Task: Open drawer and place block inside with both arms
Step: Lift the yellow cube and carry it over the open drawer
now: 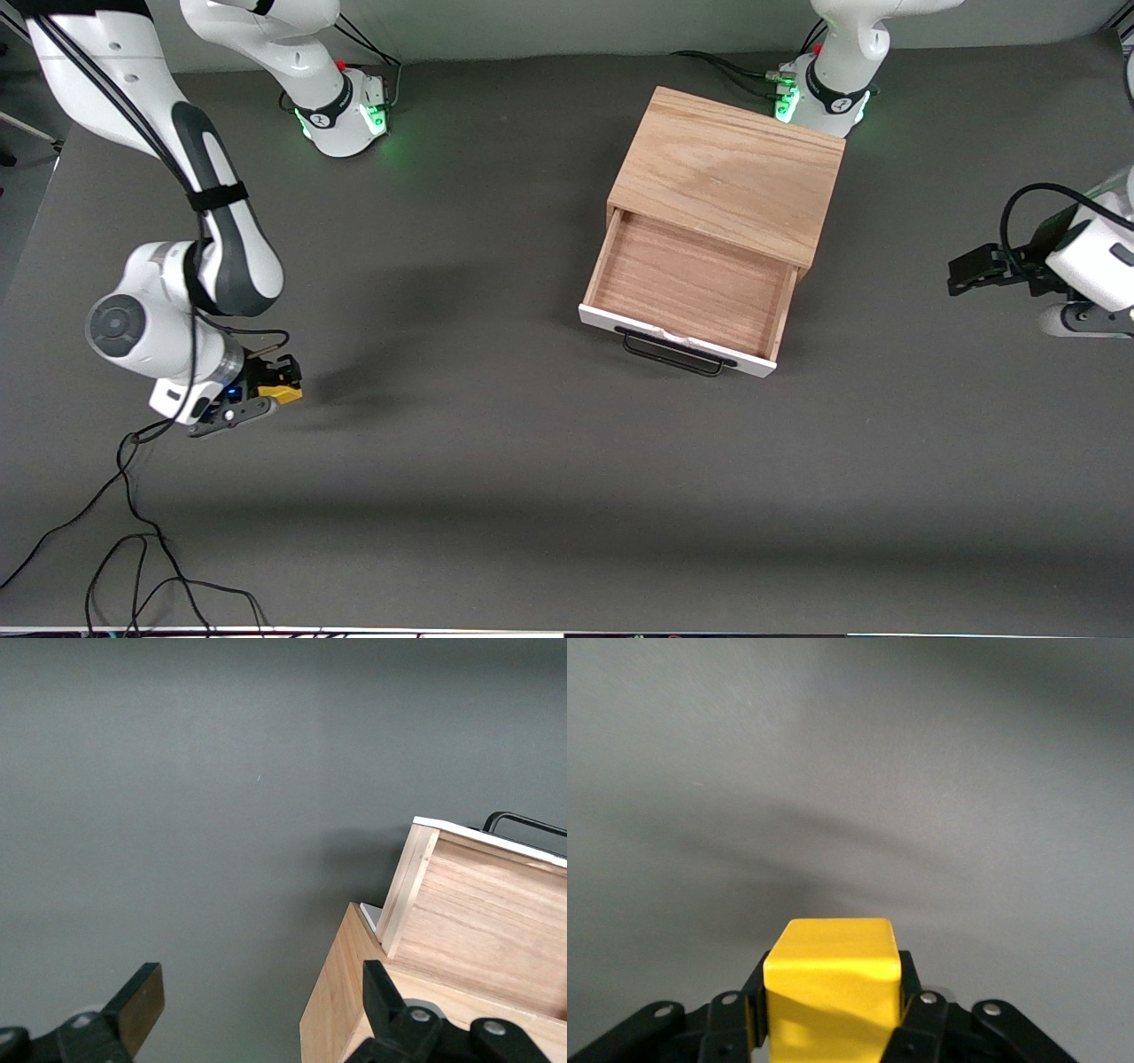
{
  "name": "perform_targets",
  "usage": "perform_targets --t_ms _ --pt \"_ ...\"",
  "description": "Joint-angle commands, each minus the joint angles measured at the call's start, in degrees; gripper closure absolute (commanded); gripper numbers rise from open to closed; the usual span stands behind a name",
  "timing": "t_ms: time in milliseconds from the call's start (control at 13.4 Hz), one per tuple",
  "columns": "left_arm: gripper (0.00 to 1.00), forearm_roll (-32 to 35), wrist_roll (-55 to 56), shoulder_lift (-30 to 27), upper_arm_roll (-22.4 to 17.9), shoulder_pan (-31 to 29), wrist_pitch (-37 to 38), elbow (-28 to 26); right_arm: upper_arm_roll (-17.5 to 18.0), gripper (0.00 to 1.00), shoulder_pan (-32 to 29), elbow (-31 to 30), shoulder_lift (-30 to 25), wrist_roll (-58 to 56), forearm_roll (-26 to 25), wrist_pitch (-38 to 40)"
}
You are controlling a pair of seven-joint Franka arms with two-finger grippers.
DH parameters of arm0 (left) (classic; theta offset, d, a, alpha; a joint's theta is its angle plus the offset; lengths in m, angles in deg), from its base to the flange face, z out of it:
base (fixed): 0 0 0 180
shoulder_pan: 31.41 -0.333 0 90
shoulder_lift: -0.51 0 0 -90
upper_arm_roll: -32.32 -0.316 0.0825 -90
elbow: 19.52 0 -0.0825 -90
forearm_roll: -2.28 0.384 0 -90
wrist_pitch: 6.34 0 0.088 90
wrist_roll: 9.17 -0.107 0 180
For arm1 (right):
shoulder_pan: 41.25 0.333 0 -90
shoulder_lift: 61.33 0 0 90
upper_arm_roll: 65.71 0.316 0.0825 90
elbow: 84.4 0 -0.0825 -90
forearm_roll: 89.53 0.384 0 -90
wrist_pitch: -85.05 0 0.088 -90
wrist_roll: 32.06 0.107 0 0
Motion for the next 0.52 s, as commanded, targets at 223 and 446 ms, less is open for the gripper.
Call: perform_targets --t_ms 223,446 --pt "0.0 0.52 -0.82 -1.55 -3.27 2.9 -1.0 -1.55 7.05 1.0 0.92 18.12 -0.13 18.17 0.79 21.7" --pt "0.0 0.52 -0.82 -1.64 -3.09 2.81 -1.0 -1.55 13.19 1.0 0.92 24.8 0.23 30.02 0.88 27.6"
